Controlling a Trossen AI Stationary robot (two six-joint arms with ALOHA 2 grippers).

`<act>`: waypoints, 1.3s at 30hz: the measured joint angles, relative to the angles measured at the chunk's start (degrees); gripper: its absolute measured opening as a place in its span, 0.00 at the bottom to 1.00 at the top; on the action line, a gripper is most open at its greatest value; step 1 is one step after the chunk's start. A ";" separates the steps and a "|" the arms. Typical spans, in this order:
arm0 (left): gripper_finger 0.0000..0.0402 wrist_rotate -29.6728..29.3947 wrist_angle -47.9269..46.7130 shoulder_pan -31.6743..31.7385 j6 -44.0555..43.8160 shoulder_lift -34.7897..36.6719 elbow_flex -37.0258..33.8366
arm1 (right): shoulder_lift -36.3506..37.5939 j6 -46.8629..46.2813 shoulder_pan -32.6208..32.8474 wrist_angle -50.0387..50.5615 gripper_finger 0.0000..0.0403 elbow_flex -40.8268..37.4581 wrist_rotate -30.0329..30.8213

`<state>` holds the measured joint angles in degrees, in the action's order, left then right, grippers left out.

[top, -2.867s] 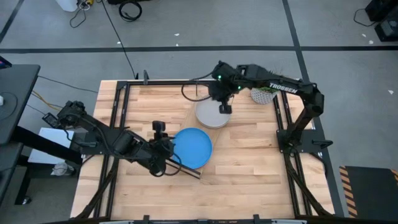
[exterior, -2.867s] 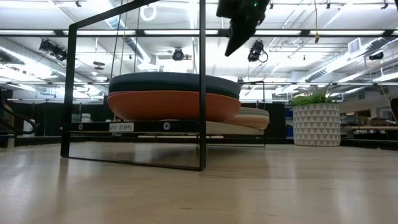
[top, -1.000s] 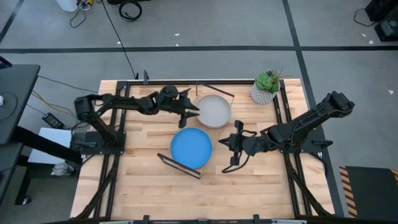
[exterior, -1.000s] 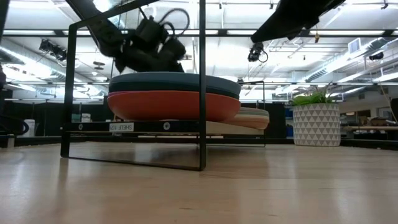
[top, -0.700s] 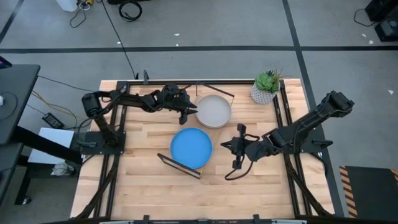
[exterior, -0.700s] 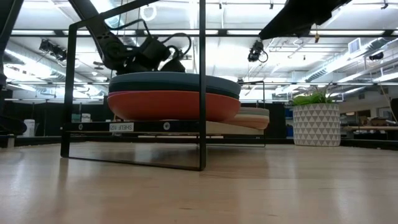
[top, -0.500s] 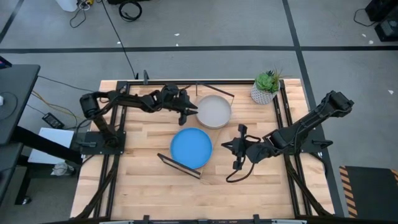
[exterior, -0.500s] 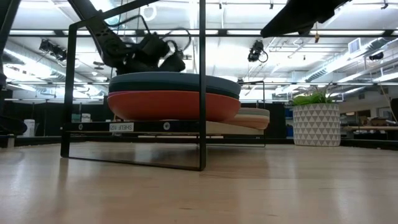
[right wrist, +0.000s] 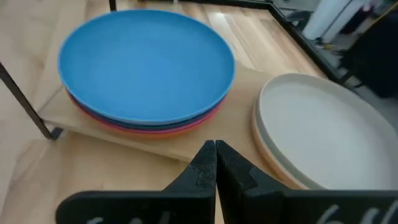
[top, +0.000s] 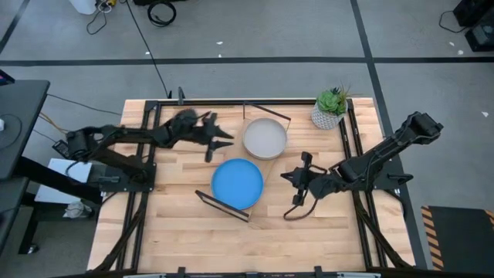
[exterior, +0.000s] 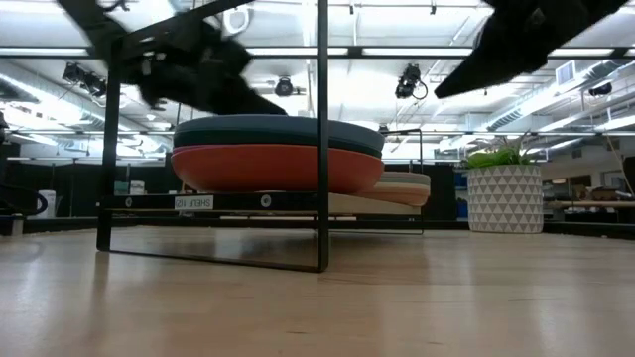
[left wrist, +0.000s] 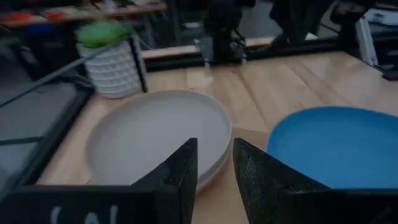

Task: Place and stack plates onto a shelf
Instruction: Return to Home Position

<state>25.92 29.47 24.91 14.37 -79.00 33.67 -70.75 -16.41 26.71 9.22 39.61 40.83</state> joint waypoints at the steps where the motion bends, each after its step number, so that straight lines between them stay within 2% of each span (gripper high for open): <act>1: 0.26 -0.76 2.23 0.19 -0.65 1.69 -2.63 | 1.04 0.39 -0.85 -2.31 0.01 -1.74 -1.32; 5: 0.22 -1.67 8.84 0.95 -5.22 7.92 -11.20 | 5.86 2.63 -4.90 -11.32 0.01 -8.69 -6.43; 8: 0.19 -1.72 10.67 1.02 -8.00 12.28 -15.99 | 10.39 3.34 -7.17 -14.50 0.01 -12.39 -8.95; 12: 0.16 -2.09 10.85 1.04 -10.61 18.39 -21.61 | 17.50 3.93 -7.73 -14.58 0.01 -15.56 -6.97; 21: 0.10 -12.58 11.11 -0.35 -15.54 32.52 -32.43 | 33.85 6.53 -7.70 -12.60 0.01 -21.41 -1.84; 27: 0.04 -19.67 5.67 -7.05 -15.73 38.86 -33.20 | 41.82 6.06 -7.67 -12.62 0.02 -26.00 -1.43; 30: 0.02 -27.97 2.66 -13.63 -11.95 41.20 -33.20 | 45.04 4.69 -7.68 -12.56 0.02 -28.51 -1.29; 35: 0.01 -47.33 0.95 -28.48 -5.95 43.60 -33.20 | 50.07 2.25 -7.72 -14.29 0.02 -32.68 0.13; 39: 0.01 -61.53 1.17 -41.06 -1.82 45.35 -33.20 | 52.71 2.91 -7.72 -15.40 0.02 -35.49 -2.35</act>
<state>-35.61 30.63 -16.15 12.55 -33.65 0.47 -18.05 -13.49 18.98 -6.18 4.12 38.48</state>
